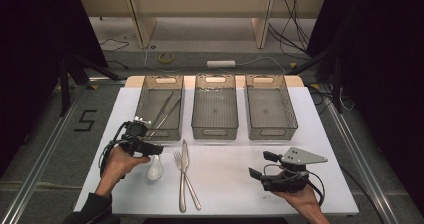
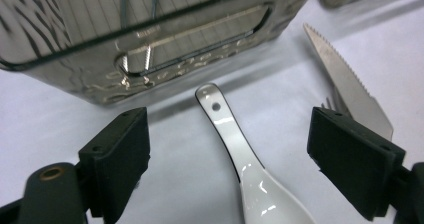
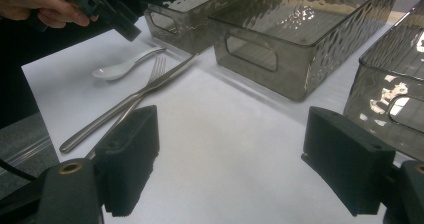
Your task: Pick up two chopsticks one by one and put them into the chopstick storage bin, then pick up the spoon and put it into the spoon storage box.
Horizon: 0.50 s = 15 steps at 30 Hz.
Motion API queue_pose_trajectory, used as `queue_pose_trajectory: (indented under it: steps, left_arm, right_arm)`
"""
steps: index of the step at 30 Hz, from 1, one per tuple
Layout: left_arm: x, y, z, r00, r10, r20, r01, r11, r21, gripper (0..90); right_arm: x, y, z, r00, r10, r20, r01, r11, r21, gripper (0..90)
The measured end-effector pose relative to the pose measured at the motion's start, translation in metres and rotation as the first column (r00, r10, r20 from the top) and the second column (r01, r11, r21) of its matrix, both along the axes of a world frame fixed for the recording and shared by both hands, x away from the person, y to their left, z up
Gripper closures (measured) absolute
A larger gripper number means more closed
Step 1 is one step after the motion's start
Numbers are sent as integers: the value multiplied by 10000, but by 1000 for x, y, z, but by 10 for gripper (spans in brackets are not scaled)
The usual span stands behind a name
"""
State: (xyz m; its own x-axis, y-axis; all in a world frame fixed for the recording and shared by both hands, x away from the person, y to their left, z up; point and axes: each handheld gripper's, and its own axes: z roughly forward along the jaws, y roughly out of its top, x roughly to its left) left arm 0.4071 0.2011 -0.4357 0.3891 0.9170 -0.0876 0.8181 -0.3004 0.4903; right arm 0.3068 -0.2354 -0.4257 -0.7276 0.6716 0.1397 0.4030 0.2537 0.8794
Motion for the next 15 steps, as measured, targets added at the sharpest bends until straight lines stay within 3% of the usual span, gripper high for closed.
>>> queue_pose_trajectory:
  steps: [15]
  left_arm:
    - [1, -3, -13, 9976, -227, -648, 249, 9991, 338, 181]
  right_arm:
    - [0, 1, -1, 10000, 75, -8, -75, 10000, -49, 232]
